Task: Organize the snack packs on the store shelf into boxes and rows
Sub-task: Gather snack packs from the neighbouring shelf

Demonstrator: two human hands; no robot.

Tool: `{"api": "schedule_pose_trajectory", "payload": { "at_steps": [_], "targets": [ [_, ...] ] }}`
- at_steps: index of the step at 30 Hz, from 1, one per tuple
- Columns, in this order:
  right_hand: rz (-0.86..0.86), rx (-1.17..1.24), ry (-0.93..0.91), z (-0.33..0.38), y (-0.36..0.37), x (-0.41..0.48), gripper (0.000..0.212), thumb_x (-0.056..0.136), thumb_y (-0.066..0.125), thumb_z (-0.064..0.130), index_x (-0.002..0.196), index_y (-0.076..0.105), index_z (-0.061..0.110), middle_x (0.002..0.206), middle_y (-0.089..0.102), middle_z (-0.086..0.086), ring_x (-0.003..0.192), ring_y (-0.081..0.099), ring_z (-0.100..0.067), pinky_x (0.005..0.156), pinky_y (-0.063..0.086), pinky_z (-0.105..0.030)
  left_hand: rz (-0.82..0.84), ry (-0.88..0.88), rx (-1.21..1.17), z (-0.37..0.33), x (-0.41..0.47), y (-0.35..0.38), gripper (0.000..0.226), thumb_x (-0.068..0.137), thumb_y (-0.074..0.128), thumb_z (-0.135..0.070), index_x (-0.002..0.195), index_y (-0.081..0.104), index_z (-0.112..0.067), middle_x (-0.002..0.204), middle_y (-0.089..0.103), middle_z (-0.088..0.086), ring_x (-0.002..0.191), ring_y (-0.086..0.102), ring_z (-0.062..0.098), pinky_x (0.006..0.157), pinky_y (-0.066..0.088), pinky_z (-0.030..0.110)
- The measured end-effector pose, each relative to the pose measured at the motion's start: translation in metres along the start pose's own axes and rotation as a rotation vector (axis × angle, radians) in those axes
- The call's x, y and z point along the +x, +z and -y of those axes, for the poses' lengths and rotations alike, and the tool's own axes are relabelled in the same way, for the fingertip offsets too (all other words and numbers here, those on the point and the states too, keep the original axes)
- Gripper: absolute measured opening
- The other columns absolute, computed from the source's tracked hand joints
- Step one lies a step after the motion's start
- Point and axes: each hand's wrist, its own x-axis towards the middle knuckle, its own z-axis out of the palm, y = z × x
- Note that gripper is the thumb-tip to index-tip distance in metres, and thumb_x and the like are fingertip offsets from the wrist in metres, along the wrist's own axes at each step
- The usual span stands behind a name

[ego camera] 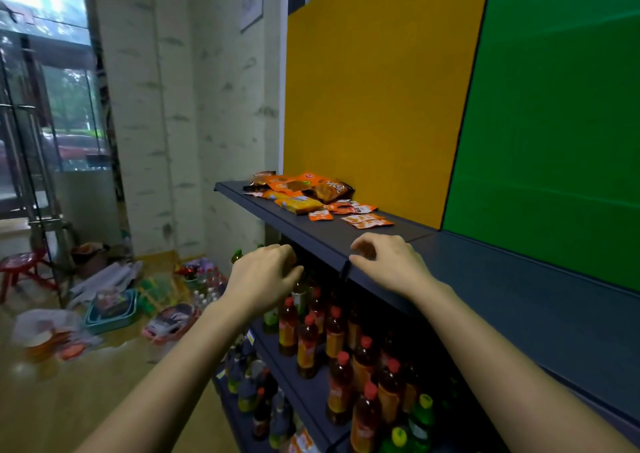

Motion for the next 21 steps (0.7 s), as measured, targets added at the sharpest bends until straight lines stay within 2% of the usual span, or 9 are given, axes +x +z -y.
{"api": "schedule_pose_trajectory", "payload": {
  "at_steps": [5,8,14,18,21],
  "targets": [
    [-0.013,-0.007,0.024,0.002,0.031,0.079,0.028,0.09,0.054,0.039,0.115,0.06,0.027,0.113,0.063,0.007,0.108,0.057,-0.015,0.089,0.047,-0.034,0.031,0.015,0.005,0.052,0.061,0.03,0.029,0.092,0.046,-0.043,0.098,0.056,-0.017,0.103,0.064,-0.003,0.095,0.059,0.019,0.069,0.046,0.032],
    [-0.027,-0.022,0.042,0.0,0.044,0.127,0.027,0.09,0.054,0.038,0.113,0.062,0.025,0.112,0.063,0.006,0.108,0.057,-0.016,0.086,0.047,-0.032,0.061,0.032,-0.001,0.079,0.103,0.045,0.03,0.092,0.045,-0.043,0.105,0.056,-0.018,0.106,0.064,-0.003,0.098,0.059,0.019,0.072,0.046,0.032],
    [-0.043,-0.046,0.098,0.002,0.073,0.213,0.027,0.089,0.054,0.037,0.112,0.063,0.025,0.117,0.064,0.002,0.106,0.058,-0.019,0.086,0.05,-0.035,0.067,0.056,-0.012,0.135,0.171,0.078,0.03,0.092,0.045,-0.044,0.105,0.055,-0.018,0.111,0.062,-0.003,0.1,0.057,0.018,0.071,0.042,0.029],
    [-0.069,-0.059,0.146,0.006,0.088,0.258,0.027,0.089,0.055,0.035,0.11,0.065,0.022,0.116,0.064,0.0,0.108,0.056,-0.019,0.083,0.046,-0.031,0.067,0.071,-0.049,0.17,0.213,0.096,0.029,0.092,0.046,-0.042,0.107,0.055,-0.019,0.113,0.061,-0.004,0.105,0.056,0.019,0.069,0.035,0.027],
    [-0.107,-0.052,0.203,0.008,0.101,0.289,0.027,0.089,0.057,0.035,0.11,0.066,0.022,0.115,0.065,0.001,0.106,0.057,-0.019,0.08,0.047,-0.031,0.049,0.093,-0.12,0.199,0.246,0.115,0.029,0.091,0.048,-0.042,0.107,0.057,-0.02,0.11,0.062,-0.003,0.102,0.058,0.02,0.072,0.041,0.029]
  ]
}}
